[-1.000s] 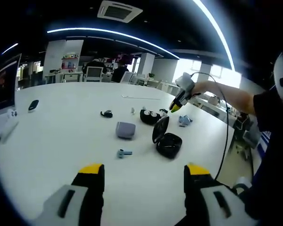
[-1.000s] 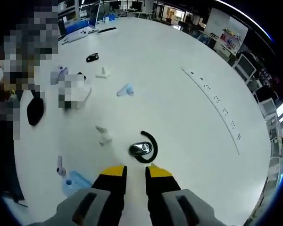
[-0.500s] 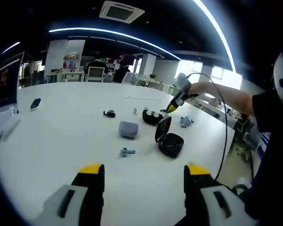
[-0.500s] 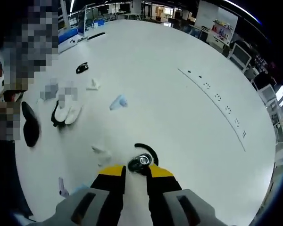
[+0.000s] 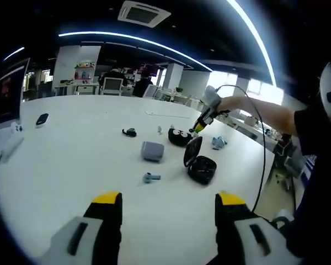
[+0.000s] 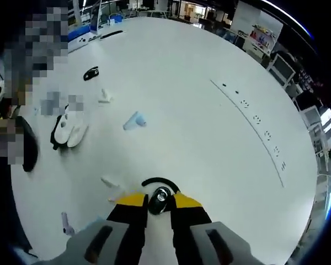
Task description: Pick up the earbuds from the table and place the earbuds into the earbud case
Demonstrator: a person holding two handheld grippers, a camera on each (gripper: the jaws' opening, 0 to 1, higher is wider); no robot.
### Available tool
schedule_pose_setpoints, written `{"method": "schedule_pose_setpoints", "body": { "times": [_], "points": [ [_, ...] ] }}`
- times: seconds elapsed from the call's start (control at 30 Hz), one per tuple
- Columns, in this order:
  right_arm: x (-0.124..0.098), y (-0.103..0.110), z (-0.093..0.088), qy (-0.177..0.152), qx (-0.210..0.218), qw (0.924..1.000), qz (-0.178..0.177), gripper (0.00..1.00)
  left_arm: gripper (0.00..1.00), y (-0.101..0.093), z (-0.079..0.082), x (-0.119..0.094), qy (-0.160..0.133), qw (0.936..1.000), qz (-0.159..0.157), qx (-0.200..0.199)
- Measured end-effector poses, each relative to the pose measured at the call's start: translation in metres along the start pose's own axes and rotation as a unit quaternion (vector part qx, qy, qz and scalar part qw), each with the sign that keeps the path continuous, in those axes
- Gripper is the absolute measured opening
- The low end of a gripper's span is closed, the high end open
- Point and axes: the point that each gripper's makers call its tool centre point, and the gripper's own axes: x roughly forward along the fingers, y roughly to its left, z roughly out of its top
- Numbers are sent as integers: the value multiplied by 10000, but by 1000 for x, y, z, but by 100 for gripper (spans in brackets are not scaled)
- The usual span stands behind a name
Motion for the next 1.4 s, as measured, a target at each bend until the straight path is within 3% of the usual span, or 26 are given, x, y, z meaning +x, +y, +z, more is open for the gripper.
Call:
{"method": "schedule_pose_setpoints", "body": {
  "times": [0.3, 0.87, 1.4],
  "points": [
    [-2, 7, -2, 26, -11, 10000, 70, 13, 69, -2, 1, 0, -22, 10000, -11, 20],
    [-26, 16, 3, -284, 258, 9993, 43, 12, 69, -7, 6, -2, -58, 9999, -25, 107],
    [-68, 63, 4, -767, 394, 9963, 6, 13, 69, -15, 9, -4, -131, 9996, -153, 220]
  ]
}}
